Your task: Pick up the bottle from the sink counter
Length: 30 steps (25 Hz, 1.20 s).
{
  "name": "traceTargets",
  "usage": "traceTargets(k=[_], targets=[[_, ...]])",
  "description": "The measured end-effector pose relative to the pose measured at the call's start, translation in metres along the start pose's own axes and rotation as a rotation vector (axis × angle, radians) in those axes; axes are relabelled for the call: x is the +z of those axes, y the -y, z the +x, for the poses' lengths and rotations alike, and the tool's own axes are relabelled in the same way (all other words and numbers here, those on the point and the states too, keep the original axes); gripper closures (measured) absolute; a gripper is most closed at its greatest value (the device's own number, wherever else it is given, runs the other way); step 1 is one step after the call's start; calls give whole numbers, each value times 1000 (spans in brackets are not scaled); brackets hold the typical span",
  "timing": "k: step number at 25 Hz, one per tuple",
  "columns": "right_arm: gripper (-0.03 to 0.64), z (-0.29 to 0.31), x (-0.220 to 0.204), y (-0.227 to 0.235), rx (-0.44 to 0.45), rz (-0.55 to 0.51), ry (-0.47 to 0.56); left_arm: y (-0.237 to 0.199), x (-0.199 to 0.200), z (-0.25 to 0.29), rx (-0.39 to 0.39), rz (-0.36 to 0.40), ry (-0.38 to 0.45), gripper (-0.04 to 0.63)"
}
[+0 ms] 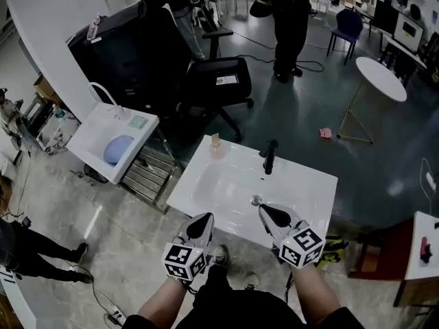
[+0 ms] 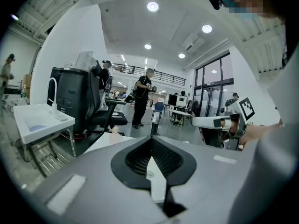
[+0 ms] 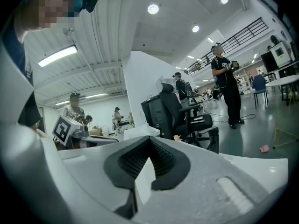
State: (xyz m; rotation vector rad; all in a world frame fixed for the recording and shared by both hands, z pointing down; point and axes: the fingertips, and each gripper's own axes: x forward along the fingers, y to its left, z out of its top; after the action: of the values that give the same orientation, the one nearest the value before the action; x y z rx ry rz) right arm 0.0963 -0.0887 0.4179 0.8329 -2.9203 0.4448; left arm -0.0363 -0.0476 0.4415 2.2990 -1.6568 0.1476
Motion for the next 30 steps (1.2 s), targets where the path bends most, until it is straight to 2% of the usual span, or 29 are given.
traceTargets(k=[12,30], targets=[[617,50,-1,13,-80,31,-17,-58,0,43,-58,-5,-45,592],[617,122,-18,34,-151,40,-74,-132,-19,114,-100,-10,-101,592]])
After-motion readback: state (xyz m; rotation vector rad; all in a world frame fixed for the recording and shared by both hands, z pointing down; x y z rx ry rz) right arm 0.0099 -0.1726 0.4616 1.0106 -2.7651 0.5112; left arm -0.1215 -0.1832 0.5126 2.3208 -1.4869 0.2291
